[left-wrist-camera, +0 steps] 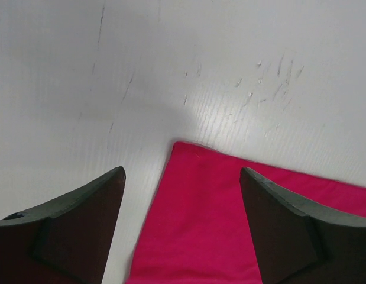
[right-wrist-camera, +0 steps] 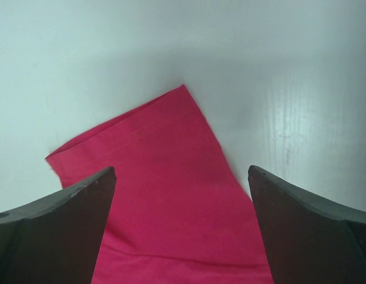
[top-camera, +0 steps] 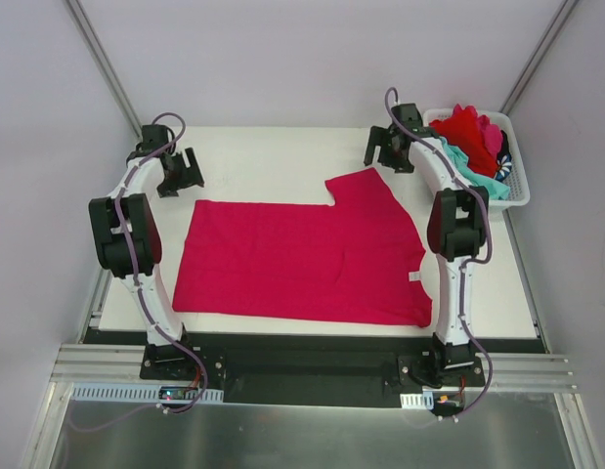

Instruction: Fold and stack the t-shirts

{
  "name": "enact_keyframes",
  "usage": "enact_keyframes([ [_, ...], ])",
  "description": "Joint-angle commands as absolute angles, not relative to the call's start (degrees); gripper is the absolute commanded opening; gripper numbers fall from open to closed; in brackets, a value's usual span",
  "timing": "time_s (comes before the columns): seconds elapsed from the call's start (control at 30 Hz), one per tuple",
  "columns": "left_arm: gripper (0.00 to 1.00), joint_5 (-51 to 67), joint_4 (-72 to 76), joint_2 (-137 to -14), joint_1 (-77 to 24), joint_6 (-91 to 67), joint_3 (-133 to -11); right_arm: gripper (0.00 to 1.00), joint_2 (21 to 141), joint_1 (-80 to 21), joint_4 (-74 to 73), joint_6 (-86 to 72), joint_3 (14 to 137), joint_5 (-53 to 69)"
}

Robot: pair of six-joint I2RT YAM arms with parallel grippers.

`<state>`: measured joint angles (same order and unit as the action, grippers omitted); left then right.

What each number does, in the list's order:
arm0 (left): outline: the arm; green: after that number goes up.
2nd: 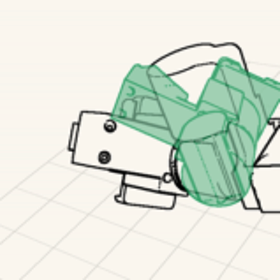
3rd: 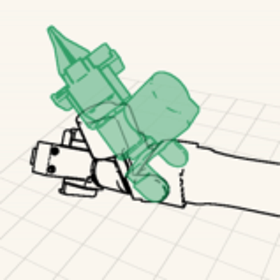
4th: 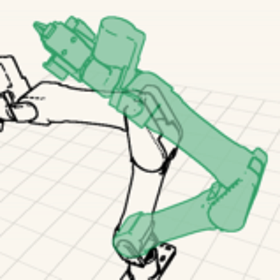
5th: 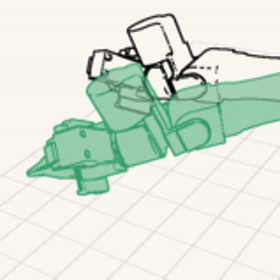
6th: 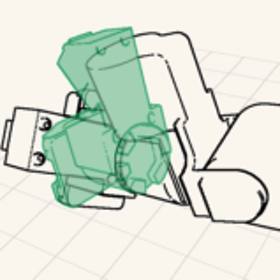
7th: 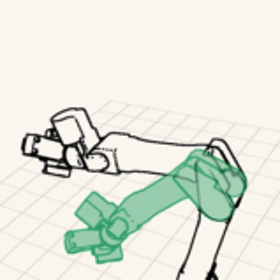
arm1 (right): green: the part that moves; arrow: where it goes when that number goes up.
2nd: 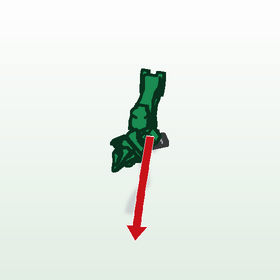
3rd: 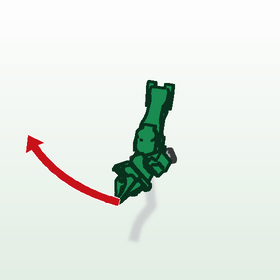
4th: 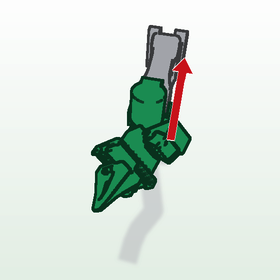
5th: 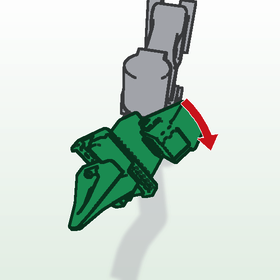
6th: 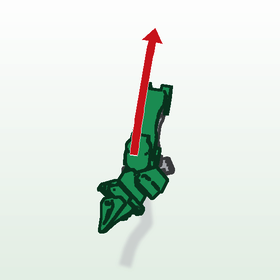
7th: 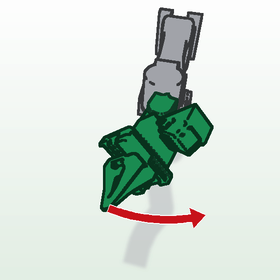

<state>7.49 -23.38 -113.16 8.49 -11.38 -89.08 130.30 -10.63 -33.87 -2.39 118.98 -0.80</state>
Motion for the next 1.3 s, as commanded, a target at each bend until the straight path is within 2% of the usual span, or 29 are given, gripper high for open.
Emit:
enact_keyframes([
  [0.0, 0.78, 11.1, -24.1, -115.1, 9.4, -13.1, -90.7, 0.99, 134.6, -10.4, -29.4, -2.4, 122.9, 2.6],
  [0.47, 0.77, 12.2, -24.2, -115.4, 9.5, -12.3, -90.4, 0.83, 142.6, -9.9, -20.7, -14.2, 124.5, 7.3],
  [0.57, 0.77, 12.0, -24.1, -115.4, 9.6, -12.2, -90.0, 0.75, 143.2, -9.9, -20.6, -14.3, 124.4, 7.1],
  [0.7, 0.77, 11.7, -24.1, -115.3, 9.7, -12.0, -89.3, 0.56, 142.1, -10.0, -21.6, -13.9, 122.5, 4.6],
  [0.87, 0.77, 12.0, -24.1, -115.9, 9.6, -11.9, -89.5, 0.40, 142.0, -9.8, -22.8, -14.2, 122.4, 2.5],
  [0.9, 0.77, 11.9, -24.1, -115.9, 9.6, -11.9, -89.4, 0.30, 142.8, -9.8, -23.7, -14.2, 123.8, 2.4],
  [0.97, 0.77, 12.0, -24.1, -116.0, 9.6, -11.8, -89.3, 0.26, 143.6, -9.9, -24.6, -14.6, 125.2, 2.9],
  [1.0, 0.77, 11.9, -24.1, -116.0, 9.6, -11.4, -89.2, 0.20, 144.0, -9.9, -24.7, -14.8, 125.8, 3.1],
  [1.07, 0.77, 12.0, -24.1, -116.0, 9.7, -11.2, -89.1, 0.14, 144.1, -9.8, -24.7, -15.3, 125.8, 3.3],
  [1.1, 0.77, 12.0, -24.1, -116.0, 9.8, -11.0, -89.1, 0.06, 144.1, -9.9, -24.7, -15.5, 125.6, 3.3],
  [1.13, 0.77, 12.3, -24.1, -116.0, 9.8, -10.9, -88.9, 0.02, 143.9, -9.9, -24.7, -15.4, 125.2, 3.3],
  [1.27, 0.76, 14.6, -24.2, -115.6, 10.1, -11.4, -89.0, 0.01, 142.7, -9.9, -23.7, -14.9, 123.9, 3.5],
])
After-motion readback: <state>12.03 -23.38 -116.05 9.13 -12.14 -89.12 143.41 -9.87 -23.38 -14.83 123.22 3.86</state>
